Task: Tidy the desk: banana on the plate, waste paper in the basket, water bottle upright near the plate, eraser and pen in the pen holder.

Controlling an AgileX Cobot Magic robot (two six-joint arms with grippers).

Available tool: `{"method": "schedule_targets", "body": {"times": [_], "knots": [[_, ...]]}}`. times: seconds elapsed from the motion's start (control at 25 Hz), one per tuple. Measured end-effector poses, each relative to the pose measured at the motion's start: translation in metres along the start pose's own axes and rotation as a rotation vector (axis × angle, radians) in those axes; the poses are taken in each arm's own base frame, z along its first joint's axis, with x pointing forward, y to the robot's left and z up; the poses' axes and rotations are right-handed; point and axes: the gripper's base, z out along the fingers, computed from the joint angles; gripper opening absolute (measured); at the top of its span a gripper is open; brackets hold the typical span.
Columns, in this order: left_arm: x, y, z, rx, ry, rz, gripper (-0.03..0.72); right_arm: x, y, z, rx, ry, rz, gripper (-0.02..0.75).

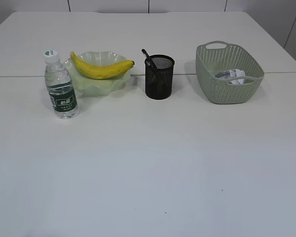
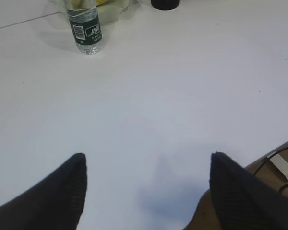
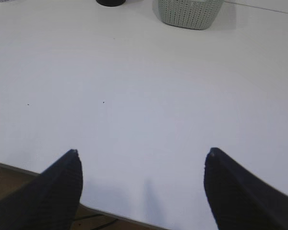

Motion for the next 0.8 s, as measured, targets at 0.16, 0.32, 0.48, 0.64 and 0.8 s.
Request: {"method": "schedule_targets", "body": {"times": [0.16, 0.32, 0.48, 0.64, 0.8], "knots": [[0.0, 0.0, 0.0, 0.0, 0.0, 0.0, 0.561, 0.0, 0.0, 0.0, 0.0, 0.0, 0.0, 0.587], [0.0, 0.0, 0.0, 0.0, 0.0, 0.0, 0.56, 0.0, 0.0, 0.0, 0.0, 0.0, 0.0, 0.587], [0.0, 0.0, 0.0, -0.001, 0.0, -0.001, 0.56, 0.0, 0.0, 0.0, 0.0, 0.0, 0.0, 0.587], [-0.0001, -0.0004, 0.0001, -0.045, -0.001, -0.026, 0.557, 0.0, 0.0, 0.0, 0.0, 0.0, 0.0, 0.587], [-0.0002, -0.0011, 0.0004, -0.122, -0.003, -0.069, 0.538, 0.0, 0.0, 0.0, 0.0, 0.0, 0.0, 0.587]]}}
